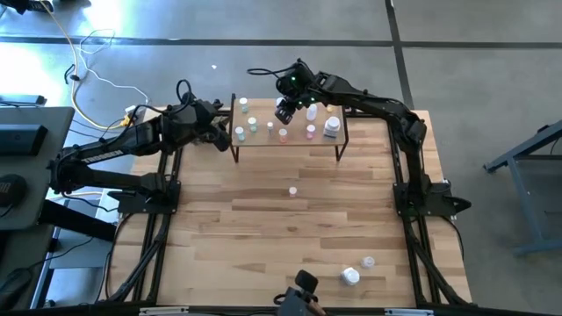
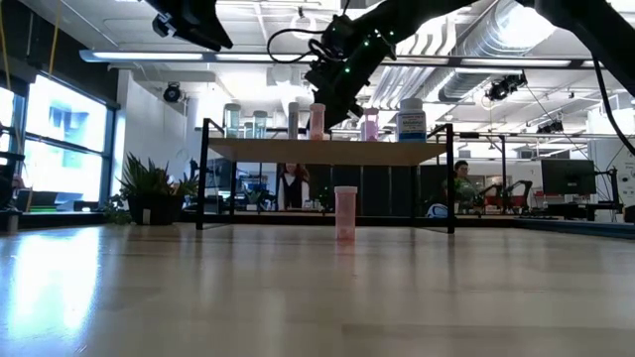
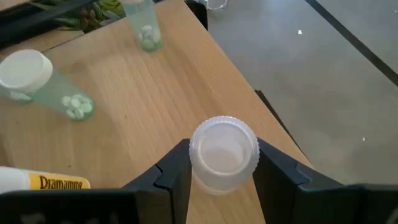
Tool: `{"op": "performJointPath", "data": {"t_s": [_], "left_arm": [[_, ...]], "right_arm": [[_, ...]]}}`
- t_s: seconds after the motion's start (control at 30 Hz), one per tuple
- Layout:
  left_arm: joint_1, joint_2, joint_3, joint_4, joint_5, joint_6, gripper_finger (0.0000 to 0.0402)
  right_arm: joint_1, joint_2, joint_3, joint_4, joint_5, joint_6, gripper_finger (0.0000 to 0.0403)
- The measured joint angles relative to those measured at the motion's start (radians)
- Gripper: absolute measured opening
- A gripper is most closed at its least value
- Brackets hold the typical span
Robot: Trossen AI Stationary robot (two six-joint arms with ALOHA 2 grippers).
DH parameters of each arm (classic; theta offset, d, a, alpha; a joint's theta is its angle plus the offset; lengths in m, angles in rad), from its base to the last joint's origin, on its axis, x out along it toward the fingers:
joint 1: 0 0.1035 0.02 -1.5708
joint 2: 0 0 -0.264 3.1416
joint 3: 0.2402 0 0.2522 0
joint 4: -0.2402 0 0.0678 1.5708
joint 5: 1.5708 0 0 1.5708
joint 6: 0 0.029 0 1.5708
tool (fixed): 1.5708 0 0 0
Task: Pick and place medicine bottles onto shelf by color
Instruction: Put the left transparent pill bottle on the shelf, then put the orange pill bottle on the shelf
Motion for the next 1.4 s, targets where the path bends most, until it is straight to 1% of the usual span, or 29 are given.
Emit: {"op": "performJointPath", "data": {"t_s": [0.17, 0.37, 0.5, 0.8, 0.97, 1.07, 1.17, 1.4], "left_arm": [[0.000, 0.000, 0.000, 0.000, 0.000, 0.002, 0.0209], [0.000, 0.000, 0.000, 0.000, 0.000, 0.001, 0.0209], [0.000, 0.000, 0.000, 0.000, -0.001, 0.001, 0.0209], [0.000, 0.000, 0.000, 0.000, -0.002, 0.001, 0.0209], [0.000, 0.000, 0.000, -0.003, 0.004, 0.001, 0.0209], [0.000, 0.000, 0.000, -0.006, 0.044, 0.000, 0.0209], [0.000, 0.000, 0.000, -0.008, 0.109, 0.001, 0.0209], [0.000, 0.000, 0.000, -0.010, 0.267, 0.002, 0.0209]], "right_arm": [[-0.001, 0.000, 0.000, -0.002, 0.008, -0.002, 0.0128], [-0.003, 0.000, 0.000, -0.046, 0.009, -0.002, 0.0134], [-0.003, 0.000, 0.000, -0.048, 0.011, -0.002, 0.0150], [-0.003, -0.001, 0.000, -0.041, 0.031, -0.002, 0.0207], [-0.010, -0.003, 0.030, -0.063, 0.027, 0.024, 0.0219], [-0.011, -0.005, 0.071, -0.076, 0.027, 0.027, 0.0220], [-0.009, -0.005, 0.132, -0.117, 0.027, 0.048, 0.0220], [0.013, -0.006, 0.283, -0.271, 0.026, 0.095, 0.0220]]}}
